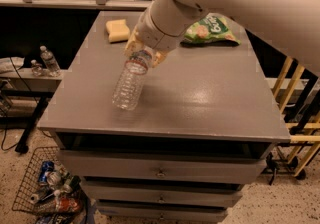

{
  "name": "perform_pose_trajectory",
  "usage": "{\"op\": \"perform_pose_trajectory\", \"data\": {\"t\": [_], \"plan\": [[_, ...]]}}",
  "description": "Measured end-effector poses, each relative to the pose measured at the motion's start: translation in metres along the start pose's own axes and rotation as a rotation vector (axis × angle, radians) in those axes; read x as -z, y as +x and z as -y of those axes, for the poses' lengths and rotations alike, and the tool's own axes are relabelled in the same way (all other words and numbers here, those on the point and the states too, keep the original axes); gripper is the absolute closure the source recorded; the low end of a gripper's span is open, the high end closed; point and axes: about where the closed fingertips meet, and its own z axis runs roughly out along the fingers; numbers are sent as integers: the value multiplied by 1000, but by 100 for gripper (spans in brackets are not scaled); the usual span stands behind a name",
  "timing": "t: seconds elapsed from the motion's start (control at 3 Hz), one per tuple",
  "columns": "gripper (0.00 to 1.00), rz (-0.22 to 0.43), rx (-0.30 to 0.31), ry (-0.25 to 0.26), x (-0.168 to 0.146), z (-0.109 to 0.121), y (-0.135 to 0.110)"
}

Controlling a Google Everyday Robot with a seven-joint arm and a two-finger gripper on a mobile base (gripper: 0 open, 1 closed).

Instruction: Place water bottle upright

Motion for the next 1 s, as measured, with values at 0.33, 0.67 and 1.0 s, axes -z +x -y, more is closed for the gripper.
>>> {"op": "perform_pose_trajectory", "data": {"t": [0.33,0.67,1.0], "plan": [[100,80,79,-52,6,-7,-19],[100,93,175,-34,6,-14,-24],[100,126,381,7,13,-27,-33]]}}
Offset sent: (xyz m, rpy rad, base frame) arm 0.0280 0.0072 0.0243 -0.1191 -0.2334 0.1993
